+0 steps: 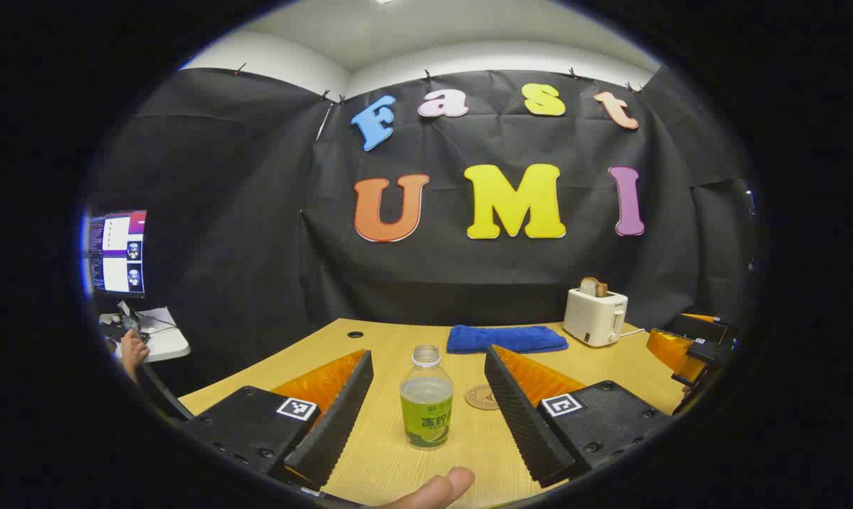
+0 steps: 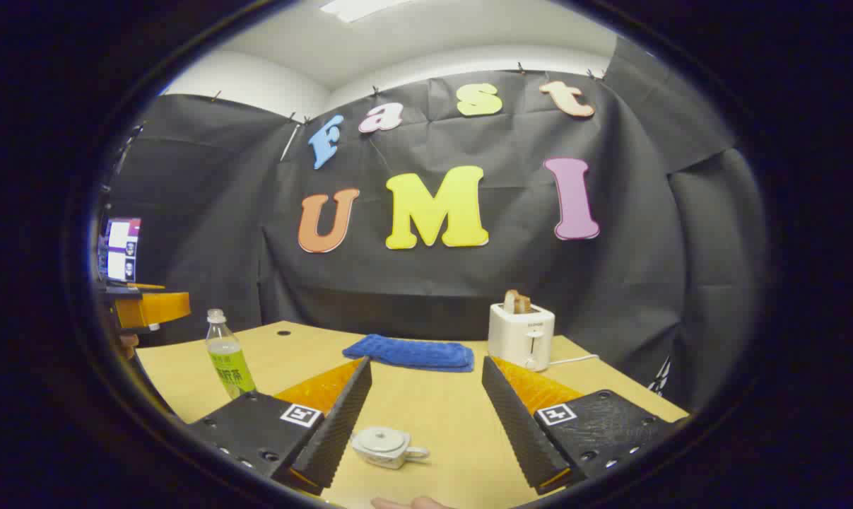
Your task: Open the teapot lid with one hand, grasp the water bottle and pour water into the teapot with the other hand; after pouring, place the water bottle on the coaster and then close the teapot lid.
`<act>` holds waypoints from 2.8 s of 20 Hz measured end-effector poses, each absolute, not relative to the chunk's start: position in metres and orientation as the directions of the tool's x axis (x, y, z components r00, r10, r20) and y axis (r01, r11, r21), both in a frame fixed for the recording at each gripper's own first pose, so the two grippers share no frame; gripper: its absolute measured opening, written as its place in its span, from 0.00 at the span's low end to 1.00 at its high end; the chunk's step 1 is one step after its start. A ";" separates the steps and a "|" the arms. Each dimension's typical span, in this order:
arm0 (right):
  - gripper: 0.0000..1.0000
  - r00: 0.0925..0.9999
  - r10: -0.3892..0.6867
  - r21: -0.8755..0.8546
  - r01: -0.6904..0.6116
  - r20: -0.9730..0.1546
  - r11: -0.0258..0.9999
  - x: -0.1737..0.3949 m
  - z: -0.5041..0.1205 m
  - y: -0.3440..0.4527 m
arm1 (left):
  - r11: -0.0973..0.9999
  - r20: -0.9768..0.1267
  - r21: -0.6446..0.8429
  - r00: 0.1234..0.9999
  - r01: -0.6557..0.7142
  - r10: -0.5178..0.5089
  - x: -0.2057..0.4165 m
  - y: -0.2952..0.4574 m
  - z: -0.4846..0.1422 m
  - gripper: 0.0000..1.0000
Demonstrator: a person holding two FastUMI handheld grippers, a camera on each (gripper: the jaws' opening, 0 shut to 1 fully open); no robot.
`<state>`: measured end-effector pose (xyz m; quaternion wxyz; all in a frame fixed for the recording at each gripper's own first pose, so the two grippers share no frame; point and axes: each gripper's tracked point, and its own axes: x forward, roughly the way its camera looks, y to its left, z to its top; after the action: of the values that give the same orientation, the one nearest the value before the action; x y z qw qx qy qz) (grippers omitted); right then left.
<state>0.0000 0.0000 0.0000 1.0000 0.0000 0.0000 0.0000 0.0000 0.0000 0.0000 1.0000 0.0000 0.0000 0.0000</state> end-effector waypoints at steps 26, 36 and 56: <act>0.90 0.986 0.031 0.029 -0.027 -0.161 0.999 0.053 -0.105 0.029 | 0.999 0.032 0.006 0.999 0.032 -0.033 0.004 -0.003 0.002 0.99; 0.45 0.968 0.145 -0.048 -0.158 -0.204 0.986 0.061 -0.123 0.053 | 0.999 0.004 0.034 1.000 0.027 -0.027 0.009 -0.005 -0.008 0.99; 0.00 0.981 0.142 0.022 -0.141 -0.135 0.990 0.053 -0.106 0.044 | 0.997 -0.030 0.033 0.997 0.071 -0.070 0.012 -0.015 -0.019 0.99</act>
<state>0.0529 0.0435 -0.1063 0.9951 0.0063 0.0681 0.0711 0.0122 -0.0154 -0.0189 0.9991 0.0168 0.0142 -0.0351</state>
